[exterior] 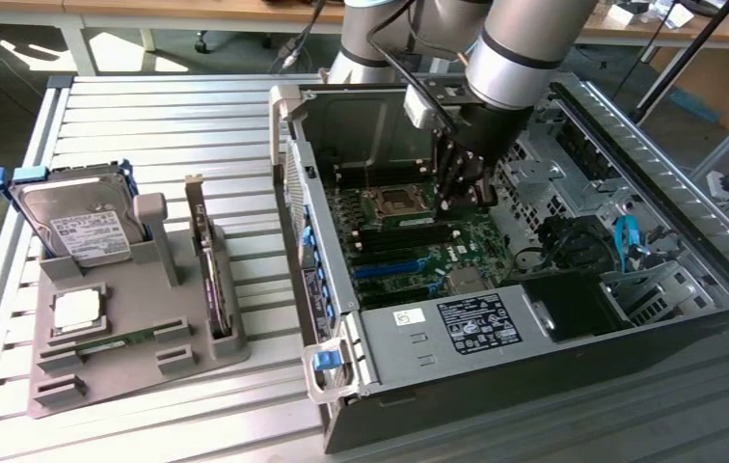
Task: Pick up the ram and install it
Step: 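Insert the ram into the slot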
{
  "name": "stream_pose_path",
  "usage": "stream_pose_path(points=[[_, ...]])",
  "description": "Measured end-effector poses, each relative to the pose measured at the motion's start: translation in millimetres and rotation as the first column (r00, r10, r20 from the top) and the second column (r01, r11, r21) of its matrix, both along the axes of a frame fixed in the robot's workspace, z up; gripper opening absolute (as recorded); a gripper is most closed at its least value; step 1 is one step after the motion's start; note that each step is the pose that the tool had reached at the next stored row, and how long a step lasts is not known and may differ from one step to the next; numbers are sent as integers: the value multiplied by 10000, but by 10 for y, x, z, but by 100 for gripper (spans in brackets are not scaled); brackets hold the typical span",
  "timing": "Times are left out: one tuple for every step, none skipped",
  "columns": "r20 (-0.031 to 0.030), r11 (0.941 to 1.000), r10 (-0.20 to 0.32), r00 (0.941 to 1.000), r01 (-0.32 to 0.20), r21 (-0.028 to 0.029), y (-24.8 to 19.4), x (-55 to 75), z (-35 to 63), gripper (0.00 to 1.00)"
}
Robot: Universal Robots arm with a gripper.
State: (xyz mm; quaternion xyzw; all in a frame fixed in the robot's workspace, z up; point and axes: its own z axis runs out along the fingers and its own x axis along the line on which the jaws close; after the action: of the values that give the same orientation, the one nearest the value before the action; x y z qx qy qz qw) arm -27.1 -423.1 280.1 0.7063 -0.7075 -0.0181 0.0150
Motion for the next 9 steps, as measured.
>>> stream_pose_path(points=[[0,10000,-14,10000,14,-13,15,-20,-19,12],[-1,10000,-27,10000,27,-16,25,-44,-45,12],[0,10000,-30,10000,30,-16,28,-48,-64,12],[0,10000,-29,10000,29,-15,30,-48,-88,12],[0,10000,-29,10000,29,-16,30,-48,-105,12],[0,10000,-29,10000,29,-17,31,-48,-126,12],[0,10000,-30,10000,30,-16,32,-48,-146,12],[-1,10000,-30,10000,30,-17,35,-48,-162,12],[-1,10000,-30,10000,30,-17,39,-49,-181,12]])
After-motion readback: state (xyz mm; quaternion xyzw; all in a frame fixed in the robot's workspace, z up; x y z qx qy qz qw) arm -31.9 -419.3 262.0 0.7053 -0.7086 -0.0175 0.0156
